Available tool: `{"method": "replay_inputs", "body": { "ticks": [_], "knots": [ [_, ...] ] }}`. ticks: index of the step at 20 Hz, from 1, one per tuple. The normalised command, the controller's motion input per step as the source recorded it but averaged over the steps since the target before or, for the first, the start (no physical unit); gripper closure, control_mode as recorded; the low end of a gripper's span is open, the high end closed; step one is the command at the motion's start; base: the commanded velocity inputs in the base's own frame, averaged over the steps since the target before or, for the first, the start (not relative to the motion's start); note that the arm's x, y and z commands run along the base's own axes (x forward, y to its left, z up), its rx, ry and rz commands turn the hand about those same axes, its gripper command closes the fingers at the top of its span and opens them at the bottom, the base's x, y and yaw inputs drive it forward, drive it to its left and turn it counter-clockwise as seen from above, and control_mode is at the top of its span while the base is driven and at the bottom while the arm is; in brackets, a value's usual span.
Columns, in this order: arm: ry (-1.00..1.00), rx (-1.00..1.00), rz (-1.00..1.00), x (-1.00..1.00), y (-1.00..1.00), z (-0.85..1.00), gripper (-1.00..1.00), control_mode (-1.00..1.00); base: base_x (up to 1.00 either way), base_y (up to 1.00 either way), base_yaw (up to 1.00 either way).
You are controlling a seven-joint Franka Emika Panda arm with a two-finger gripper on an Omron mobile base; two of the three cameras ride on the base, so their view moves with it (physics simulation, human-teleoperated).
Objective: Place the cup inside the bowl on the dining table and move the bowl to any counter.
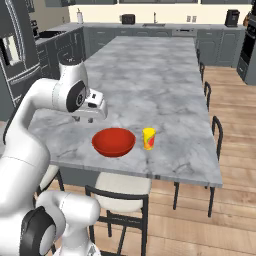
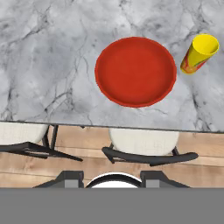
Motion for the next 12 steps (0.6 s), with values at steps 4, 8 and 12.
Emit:
{"method": "replay_inputs", "body": {
  "ticks": [4, 8, 12],
  "knots": [
    [0.00, 0.00, -0.06, 0.00, -0.08, 0.00, -1.00, -1.00, 0.00, 0.00, 0.00],
    [0.00, 0.04, -0.05, 0.00, -0.39, 0.00, -1.00, -1.00, 0.00, 0.00, 0.00],
    [0.00, 0.01, 0.00, 0.00, -0.56, -0.01, -1.00, -1.00, 0.00, 0.00, 0.00]
  ]
}}
